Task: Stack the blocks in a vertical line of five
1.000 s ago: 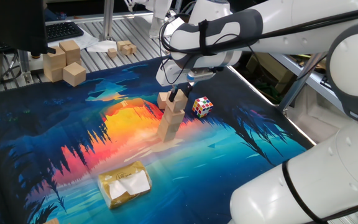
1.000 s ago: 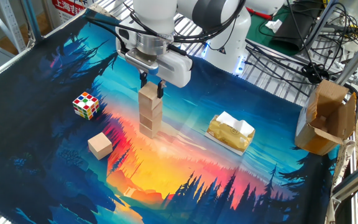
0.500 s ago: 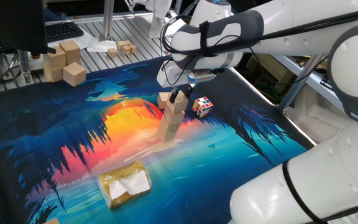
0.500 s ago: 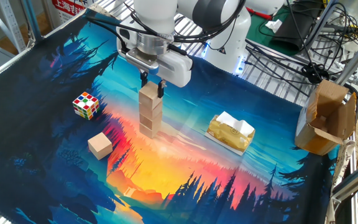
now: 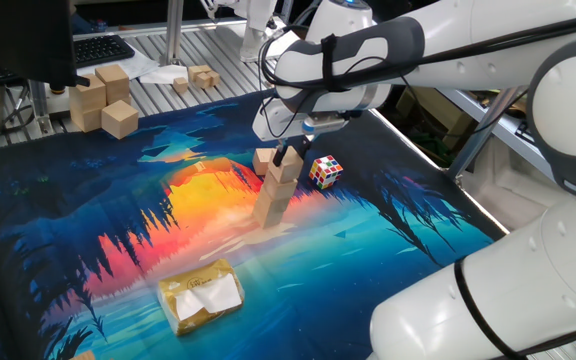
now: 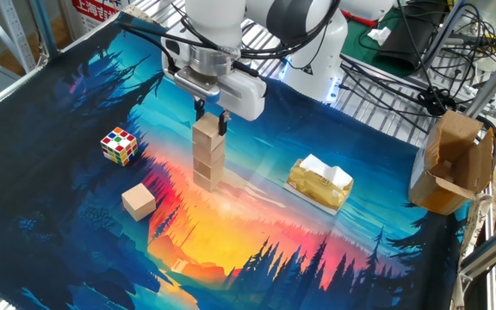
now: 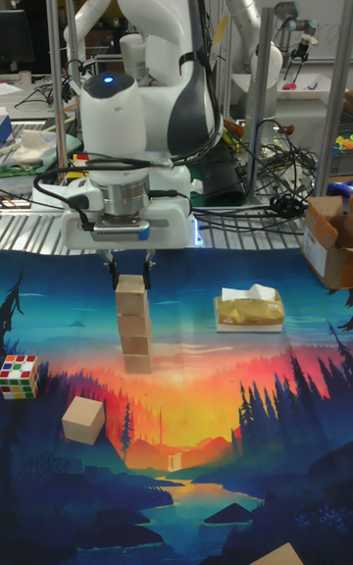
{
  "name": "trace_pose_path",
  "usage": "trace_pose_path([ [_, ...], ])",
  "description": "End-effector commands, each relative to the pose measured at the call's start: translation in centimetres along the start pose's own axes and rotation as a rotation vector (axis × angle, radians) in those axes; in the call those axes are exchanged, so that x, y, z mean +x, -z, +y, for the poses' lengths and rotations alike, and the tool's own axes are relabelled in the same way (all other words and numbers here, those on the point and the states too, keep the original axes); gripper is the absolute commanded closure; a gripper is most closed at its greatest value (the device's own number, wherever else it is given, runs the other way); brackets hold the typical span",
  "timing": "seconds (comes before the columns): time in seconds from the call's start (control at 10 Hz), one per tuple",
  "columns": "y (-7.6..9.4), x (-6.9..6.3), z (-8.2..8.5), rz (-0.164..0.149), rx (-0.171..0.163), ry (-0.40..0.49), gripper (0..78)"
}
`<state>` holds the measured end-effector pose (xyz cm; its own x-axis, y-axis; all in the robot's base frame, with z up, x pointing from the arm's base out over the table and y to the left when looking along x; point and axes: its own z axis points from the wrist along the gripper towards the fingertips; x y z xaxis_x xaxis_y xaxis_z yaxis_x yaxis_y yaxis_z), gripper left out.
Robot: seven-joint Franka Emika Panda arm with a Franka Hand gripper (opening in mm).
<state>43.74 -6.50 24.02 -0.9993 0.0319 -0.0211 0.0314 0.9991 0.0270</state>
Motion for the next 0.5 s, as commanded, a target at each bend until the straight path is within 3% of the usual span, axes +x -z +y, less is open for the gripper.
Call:
trace_pose_path([
  [0.1, 0.02, 0.00, -0.05, -0.003, -0.001, 0.001, 76.3],
  [0.5, -0.13, 0.05, -0.16, -0.003, -0.002, 0.000, 76.3],
])
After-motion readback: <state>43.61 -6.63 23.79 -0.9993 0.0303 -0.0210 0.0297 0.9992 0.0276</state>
